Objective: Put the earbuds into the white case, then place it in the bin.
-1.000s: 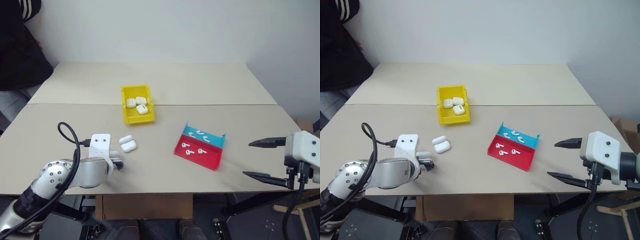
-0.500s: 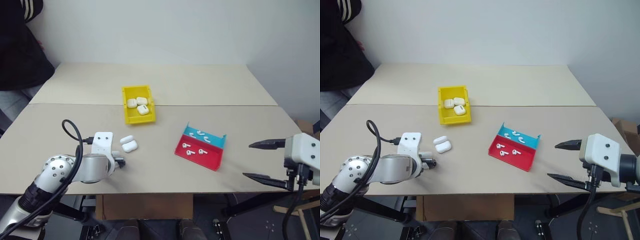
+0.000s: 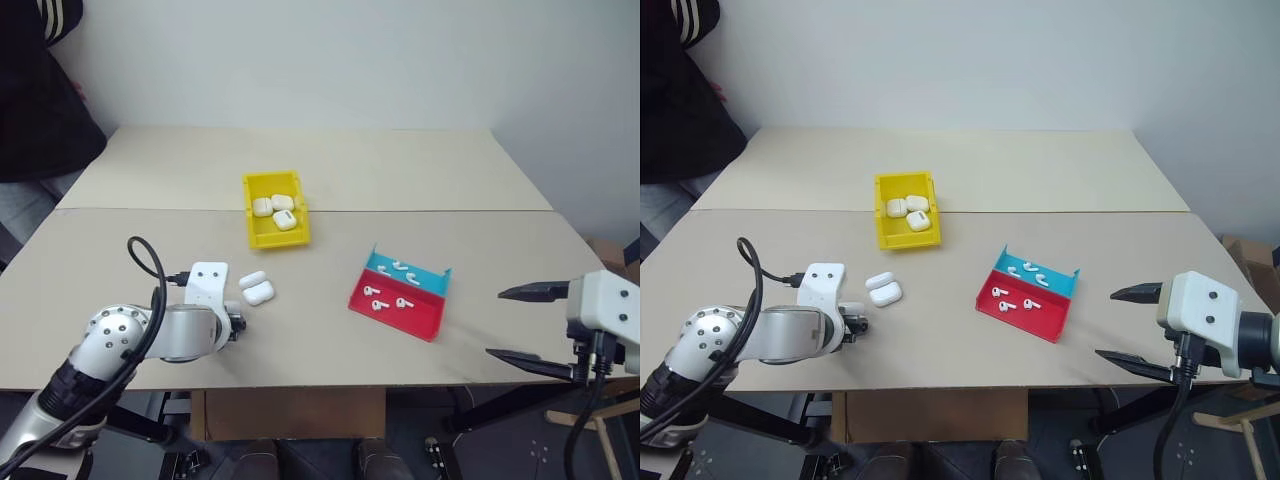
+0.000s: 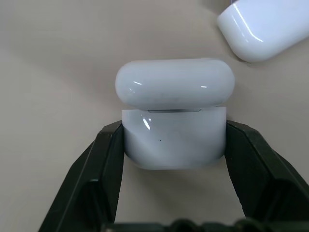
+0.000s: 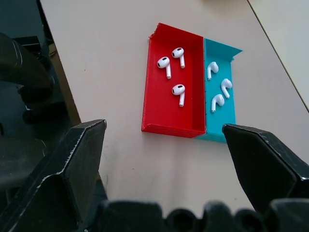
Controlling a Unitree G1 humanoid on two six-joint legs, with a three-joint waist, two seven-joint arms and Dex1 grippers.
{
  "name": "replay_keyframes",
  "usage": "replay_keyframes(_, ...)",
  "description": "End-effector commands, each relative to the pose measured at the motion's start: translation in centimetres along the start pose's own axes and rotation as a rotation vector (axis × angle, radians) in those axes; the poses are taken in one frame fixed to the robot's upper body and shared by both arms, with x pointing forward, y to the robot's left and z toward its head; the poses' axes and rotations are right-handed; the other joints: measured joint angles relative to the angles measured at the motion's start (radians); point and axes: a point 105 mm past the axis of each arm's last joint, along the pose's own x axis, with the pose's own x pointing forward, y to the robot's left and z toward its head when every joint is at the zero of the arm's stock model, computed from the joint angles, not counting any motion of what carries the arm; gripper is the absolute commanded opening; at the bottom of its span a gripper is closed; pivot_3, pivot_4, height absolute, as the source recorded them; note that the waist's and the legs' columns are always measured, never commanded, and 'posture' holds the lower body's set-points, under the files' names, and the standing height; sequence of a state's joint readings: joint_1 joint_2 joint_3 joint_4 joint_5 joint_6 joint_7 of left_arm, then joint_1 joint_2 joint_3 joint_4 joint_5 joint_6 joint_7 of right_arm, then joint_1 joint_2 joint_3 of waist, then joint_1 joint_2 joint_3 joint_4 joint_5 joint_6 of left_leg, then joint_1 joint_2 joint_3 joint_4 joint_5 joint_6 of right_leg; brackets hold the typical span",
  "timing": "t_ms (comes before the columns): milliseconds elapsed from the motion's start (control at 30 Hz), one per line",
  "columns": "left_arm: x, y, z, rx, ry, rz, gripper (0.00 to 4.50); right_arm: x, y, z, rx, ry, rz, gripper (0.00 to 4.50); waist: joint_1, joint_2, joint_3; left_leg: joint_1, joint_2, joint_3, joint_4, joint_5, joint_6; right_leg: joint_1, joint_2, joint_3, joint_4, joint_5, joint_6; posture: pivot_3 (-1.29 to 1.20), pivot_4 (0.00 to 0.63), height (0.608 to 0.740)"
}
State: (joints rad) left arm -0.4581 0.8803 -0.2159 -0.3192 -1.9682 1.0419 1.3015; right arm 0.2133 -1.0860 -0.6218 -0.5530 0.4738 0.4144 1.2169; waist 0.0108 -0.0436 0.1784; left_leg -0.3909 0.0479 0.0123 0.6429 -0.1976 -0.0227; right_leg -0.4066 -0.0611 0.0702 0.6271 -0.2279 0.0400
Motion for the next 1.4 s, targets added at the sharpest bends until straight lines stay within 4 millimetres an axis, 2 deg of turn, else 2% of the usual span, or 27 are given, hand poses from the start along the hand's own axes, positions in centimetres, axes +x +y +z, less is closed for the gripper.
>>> replay_keyframes(33, -1.9, 1.6, 2.2, 0.043, -0.089, -0.036, 2.78, -0.7, -0.6, 1.0, -0.060, -0.017, -0.037, 4.50, -0.002, 0.000, 0.000, 0.000, 0.000, 0.000, 0.000, 0.000, 0.000, -0.001, 0.000, 0.000, 0.000, 0.000, 0.000, 0.00, 0.150, 0.740)
replay_keyframes(100, -2.7, 2.3, 2.6, 0.085, -0.100, -0.065, 2.78, -0.7, -0.9, 1.1, -0.069, -0.020, -0.036, 4.50, -0.003, 0.000, 0.000, -0.001, 0.000, 0.000, -0.001, 0.000, 0.000, -0.002, 0.000, 0.000, -0.001, 0.000, 0.000, 0.00, 0.150, 0.740)
replay_keyframes(300, -8.4, 2.0, 6.7, 0.269, -0.337, -0.211, 2.78, -0.5, -2.1, 1.7, -0.070, 0.021, 0.012, 4.50, 0.001, 0.000, 0.000, -0.009, 0.000, 0.001, -0.001, 0.000, -0.002, -0.010, 0.000, 0.000, -0.001, 0.000, 0.000, 0.00, 0.150, 0.740)
replay_keyframes(400, -9.2, 1.6, 8.3, 0.348, -0.472, -0.229, 2.78, -0.1, -2.6, 1.8, -0.081, 0.053, 0.051, 4.50, 0.002, 0.001, 0.000, -0.014, 0.000, 0.001, -0.001, 0.001, -0.004, -0.015, 0.000, -0.001, -0.001, 0.000, -0.001, 0.00, 0.150, 0.740)
replay_keyframes(567, -9.9, -0.1, 9.3, 0.470, -0.663, -0.407, 2.78, 0.7, -3.6, 2.2, -0.154, 0.069, 0.075, 4.50, -0.003, 0.000, 0.000, -0.015, 0.000, 0.001, -0.003, 0.001, -0.004, -0.017, 0.000, 0.000, -0.002, 0.000, -0.001, 0.00, 0.150, 0.740)
replay_keyframes(633, -10.8, -0.7, 10.4, 0.478, -0.877, -0.475, 2.78, 1.2, -4.0, 2.6, -0.176, 0.053, 0.073, 4.50, -0.005, 0.003, 0.000, -0.016, 0.000, 0.001, -0.003, 0.001, -0.004, -0.018, 0.001, 0.000, -0.002, 0.000, -0.001, 0.00, 0.150, 0.740)
replay_keyframes(767, -11.9, -2.3, 9.8, 0.508, -1.085, -0.711, 2.78, 2.0, -4.5, 3.2, -0.214, 0.020, 0.081, 4.50, -0.004, 0.003, 0.000, -0.016, 0.001, 0.001, -0.003, 0.001, -0.004, -0.017, 0.001, 0.000, -0.002, 0.001, -0.001, 0.00, 0.150, 0.740)
replay_keyframes(933, -13.1, -3.8, 7.1, 0.495, -1.284, -1.024, 2.78, 3.2, -4.2, 3.9, -0.256, -0.005, 0.122, 4.50, -0.005, 0.003, 0.000, -0.017, 0.001, 0.001, -0.002, 0.001, -0.003, -0.017, 0.000, 0.000, -0.002, 0.003, 0.004, 0.00, 0.150, 0.740)
replay_keyframes(1100, -12.0, -3.8, 4.0, 0.560, -1.313, -1.214, 2.78, 4.4, -3.6, 4.5, -0.273, 0.017, 0.190, 4.50, -0.013, 0.004, -0.001, -0.016, 0.001, 0.001, -0.001, 0.001, -0.003, -0.017, 0.001, 0.000, -0.001, 0.004, 0.006, 0.00, 0.150, 0.740)
replay_keyframes(1267, -10.6, -3.4, 1.3, 0.666, -1.277, -1.308, 2.78, 6.0, -3.1, 4.7, -0.205, 0.098, 0.269, 4.50, -0.026, 0.005, -0.001, -0.016, 0.002, 0.001, 0.000, 0.001, -0.002, -0.017, 0.001, 0.000, 0.001, 0.002, 0.001, 0.00, 0.150, 0.740)
replay_keyframes(1400, -10.0, -3.1, 0.6, 0.654, -1.261, -1.319, 2.78, 8.1, -3.0, 5.8, -0.158, 0.132, 0.307, 4.50, -0.034, 0.005, -0.002, -0.016, 0.002, 0.001, 0.001, 0.001, -0.002, -0.017, 0.001, 0.000, 0.001, 0.002, 0.001, 0.00, 0.150, 0.740)
